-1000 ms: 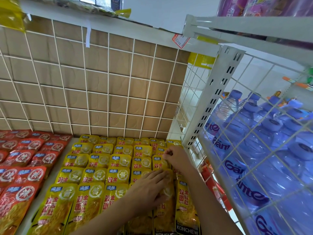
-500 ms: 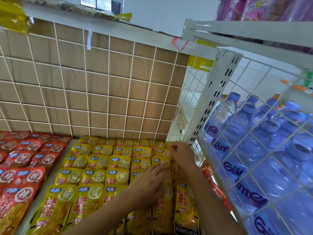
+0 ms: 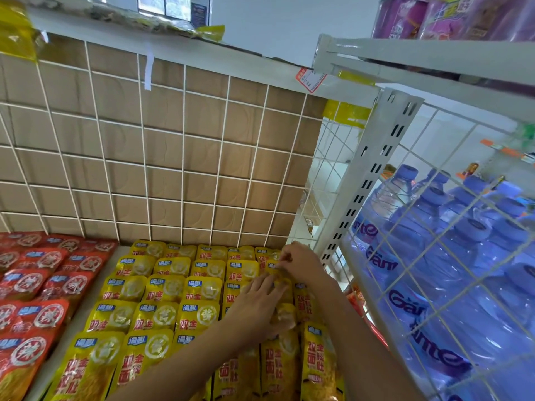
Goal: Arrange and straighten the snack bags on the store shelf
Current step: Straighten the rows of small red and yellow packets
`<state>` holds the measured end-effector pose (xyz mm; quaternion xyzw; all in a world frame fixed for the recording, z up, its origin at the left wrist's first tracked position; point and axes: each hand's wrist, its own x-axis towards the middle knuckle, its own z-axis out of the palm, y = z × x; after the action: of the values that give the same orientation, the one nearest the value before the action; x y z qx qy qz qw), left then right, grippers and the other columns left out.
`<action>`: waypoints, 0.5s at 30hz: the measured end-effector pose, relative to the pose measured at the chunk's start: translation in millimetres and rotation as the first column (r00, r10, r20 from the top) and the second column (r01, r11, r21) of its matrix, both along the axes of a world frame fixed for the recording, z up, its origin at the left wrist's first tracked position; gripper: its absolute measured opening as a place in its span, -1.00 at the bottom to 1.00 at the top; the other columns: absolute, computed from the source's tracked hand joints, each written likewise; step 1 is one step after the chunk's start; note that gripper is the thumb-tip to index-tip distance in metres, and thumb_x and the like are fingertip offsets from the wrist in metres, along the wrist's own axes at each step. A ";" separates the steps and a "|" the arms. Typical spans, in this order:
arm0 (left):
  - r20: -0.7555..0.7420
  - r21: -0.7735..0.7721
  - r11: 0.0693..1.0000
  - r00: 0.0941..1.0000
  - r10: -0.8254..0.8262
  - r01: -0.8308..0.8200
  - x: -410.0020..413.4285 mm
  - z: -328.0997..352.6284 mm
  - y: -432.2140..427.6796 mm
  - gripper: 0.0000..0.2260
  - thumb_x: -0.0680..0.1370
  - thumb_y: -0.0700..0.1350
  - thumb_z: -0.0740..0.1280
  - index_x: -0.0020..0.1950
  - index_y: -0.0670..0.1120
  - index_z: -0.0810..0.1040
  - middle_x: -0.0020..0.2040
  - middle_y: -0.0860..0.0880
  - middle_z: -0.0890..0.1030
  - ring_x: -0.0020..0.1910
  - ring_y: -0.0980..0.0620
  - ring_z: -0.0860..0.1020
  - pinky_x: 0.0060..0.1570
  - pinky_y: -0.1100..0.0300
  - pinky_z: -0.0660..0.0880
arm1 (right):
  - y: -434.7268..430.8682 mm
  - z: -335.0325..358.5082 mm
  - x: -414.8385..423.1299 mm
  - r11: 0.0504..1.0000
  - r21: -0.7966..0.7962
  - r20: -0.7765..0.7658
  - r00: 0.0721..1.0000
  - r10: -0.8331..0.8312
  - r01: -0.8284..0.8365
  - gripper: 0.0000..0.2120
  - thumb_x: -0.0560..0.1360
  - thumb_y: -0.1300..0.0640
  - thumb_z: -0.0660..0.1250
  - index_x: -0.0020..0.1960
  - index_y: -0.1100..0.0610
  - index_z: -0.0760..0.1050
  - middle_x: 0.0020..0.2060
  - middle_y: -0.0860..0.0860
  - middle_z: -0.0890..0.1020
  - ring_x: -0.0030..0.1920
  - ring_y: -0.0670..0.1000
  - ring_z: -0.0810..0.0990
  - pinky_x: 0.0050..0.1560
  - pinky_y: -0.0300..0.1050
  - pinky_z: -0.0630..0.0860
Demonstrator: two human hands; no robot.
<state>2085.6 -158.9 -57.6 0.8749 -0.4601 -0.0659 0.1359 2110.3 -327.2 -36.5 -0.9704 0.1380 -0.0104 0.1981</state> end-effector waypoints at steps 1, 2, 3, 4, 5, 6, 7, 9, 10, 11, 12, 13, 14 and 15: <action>0.002 -0.008 1.000 1.000 -0.002 0.002 0.1 -0.2 0.3 -0.36 0.52 0.27 0.13 0.51 0.03 0.04 0.53 0.01 -0.01 0.51 0.00 -0.11 0.45 0.06 -0.08 | 1.2 0.0 1.5 0.999 0.031 0.009 1.000 0.007 -0.007 -0.92 0.43 0.07 0.37 -0.17 0.08 0.53 -0.12 -0.01 0.52 -0.06 -0.03 0.48 -0.08 -0.16 0.39; 0.005 -0.015 1.000 1.000 -0.004 0.004 0.3 -0.7 0.6 -0.36 0.52 0.27 0.13 0.51 0.04 0.04 0.53 0.01 0.00 0.51 0.00 -0.09 0.45 0.06 -0.07 | 2.9 0.3 2.7 0.998 0.064 0.019 1.000 0.016 -0.017 -0.93 0.43 0.09 0.36 -0.18 0.09 0.52 -0.15 -0.03 0.53 -0.09 -0.04 0.48 -0.09 -0.17 0.39; 0.011 -0.020 1.000 1.000 -0.006 0.007 0.5 -1.5 0.7 -0.36 0.52 0.28 0.13 0.51 0.04 0.04 0.53 0.01 0.01 0.50 0.01 -0.08 0.45 0.06 -0.06 | 4.8 0.1 4.1 0.996 0.090 0.027 0.999 0.025 -0.027 -0.93 0.43 0.11 0.36 -0.20 0.08 0.51 -0.17 -0.04 0.53 -0.10 -0.05 0.48 -0.08 -0.16 0.40; 0.015 -0.023 1.000 1.000 -0.008 0.008 0.8 -2.3 0.9 -0.36 0.52 0.28 0.12 0.50 0.04 0.05 0.52 0.01 0.02 0.50 0.01 -0.08 0.45 0.06 -0.05 | 6.5 -0.4 5.5 0.994 0.103 0.037 0.999 0.032 -0.036 -0.92 0.43 0.11 0.36 -0.23 0.05 0.49 -0.19 -0.06 0.53 -0.11 -0.06 0.48 -0.08 -0.16 0.40; 0.014 -0.023 1.000 1.000 -0.008 0.008 1.1 -3.2 0.9 -0.37 0.52 0.29 0.12 0.50 0.04 0.05 0.52 0.02 0.02 0.50 0.01 -0.08 0.44 0.06 -0.05 | 7.7 -1.6 6.7 0.994 0.106 0.045 0.998 0.037 -0.041 -0.89 0.43 0.11 0.36 -0.24 0.03 0.47 -0.21 -0.08 0.53 -0.13 -0.07 0.48 -0.09 -0.17 0.39; 0.012 -0.023 1.000 1.000 -0.006 0.007 1.3 -3.9 0.8 -0.37 0.52 0.29 0.11 0.50 0.04 0.05 0.52 0.02 0.02 0.50 0.01 -0.07 0.44 0.06 -0.05 | 8.8 -2.4 8.0 0.993 0.106 0.047 0.998 0.041 -0.046 -0.89 0.43 0.11 0.36 -0.25 0.02 0.46 -0.22 -0.08 0.53 -0.14 -0.08 0.48 -0.10 -0.18 0.38; 0.012 -0.023 1.000 1.000 -0.005 0.005 1.6 -4.5 0.7 -0.37 0.52 0.29 0.11 0.50 0.04 0.06 0.52 0.02 0.03 0.50 0.01 -0.07 0.44 0.06 -0.04 | 9.4 -2.9 8.9 0.993 0.109 0.047 0.998 0.046 -0.051 -0.89 0.44 0.12 0.36 -0.25 0.02 0.47 -0.23 -0.09 0.53 -0.15 -0.08 0.48 -0.12 -0.19 0.36; 0.013 -0.026 1.000 1.000 -0.006 0.006 2.0 -4.8 0.5 -0.36 0.51 0.30 0.10 0.50 0.03 0.07 0.51 0.01 0.05 0.50 0.00 -0.05 0.44 0.06 -0.02 | 9.7 -3.7 9.9 0.992 0.113 0.040 0.997 0.059 -0.063 -0.89 0.44 0.13 0.35 -0.25 0.02 0.47 -0.26 -0.10 0.52 -0.17 -0.10 0.47 -0.17 -0.22 0.35; 0.016 -0.026 1.000 1.000 -0.008 0.009 2.3 -5.6 0.3 -0.35 0.49 0.31 0.08 0.49 0.03 0.07 0.51 0.01 0.06 0.50 0.00 -0.04 0.44 0.06 -0.02 | 9.5 -3.7 10.1 0.991 0.118 0.040 0.997 0.067 -0.071 -0.89 0.44 0.13 0.35 -0.25 0.02 0.47 -0.29 -0.12 0.51 -0.20 -0.11 0.47 -0.21 -0.23 0.33; 0.021 -0.028 1.000 1.000 -0.012 0.012 2.8 -6.6 0.4 -0.32 0.47 0.33 0.04 0.49 0.03 0.08 0.51 0.00 0.06 0.50 0.00 -0.04 0.44 0.07 -0.01 | 9.2 -3.9 10.2 0.989 0.123 0.041 0.996 0.074 -0.079 -0.89 0.44 0.13 0.35 -0.25 0.01 0.47 -0.33 -0.15 0.49 -0.24 -0.14 0.45 -0.23 -0.24 0.32; 0.027 -0.034 0.999 1.000 -0.015 0.016 3.1 -7.9 0.2 -0.29 0.43 0.35 0.00 0.49 0.03 0.08 0.51 0.00 0.07 0.50 0.01 -0.04 0.44 0.07 -0.01 | 8.8 -4.0 10.1 0.988 0.127 0.042 0.996 0.081 -0.086 -0.88 0.44 0.13 0.35 -0.26 0.01 0.47 -0.36 -0.18 0.46 -0.28 -0.19 0.43 -0.24 -0.25 0.31; 0.032 -0.039 0.999 0.999 -0.018 0.019 3.2 -8.8 0.1 -0.27 0.40 0.36 -0.05 0.49 0.02 0.08 0.51 0.00 0.07 0.50 0.01 -0.04 0.44 0.08 0.00 | 8.7 -4.3 10.3 0.988 0.127 0.043 0.996 0.083 -0.088 -0.88 0.44 0.13 0.35 -0.26 0.01 0.48 -0.39 -0.18 0.45 -0.30 -0.21 0.41 -0.26 -0.26 0.31; 0.033 -0.036 0.999 0.999 -0.020 0.021 3.3 -9.3 0.1 -0.25 0.38 0.37 -0.07 0.49 0.03 0.08 0.51 0.00 0.07 0.50 0.01 -0.04 0.44 0.08 0.00 | 8.6 -4.3 9.9 0.988 0.122 0.043 0.995 0.084 -0.089 -0.88 0.44 0.13 0.35 -0.26 0.01 0.48 -0.39 -0.19 0.44 -0.30 -0.22 0.41 -0.28 -0.28 0.30; 0.034 -0.033 0.999 0.999 -0.021 0.022 3.1 -9.6 0.1 -0.24 0.37 0.37 -0.09 0.49 0.03 0.08 0.51 0.00 0.07 0.50 0.01 -0.05 0.44 0.08 -0.01 | 9.0 -4.0 9.7 0.989 0.118 0.044 0.995 0.085 -0.089 -0.89 0.44 0.13 0.35 -0.26 0.01 0.48 -0.39 -0.19 0.44 -0.31 -0.23 0.40 -0.30 -0.30 0.29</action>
<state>2088.7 -158.8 -67.2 0.8686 -0.4727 -0.0448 0.1418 2120.0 -318.3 -40.5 -0.9614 0.0920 -0.0125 0.2590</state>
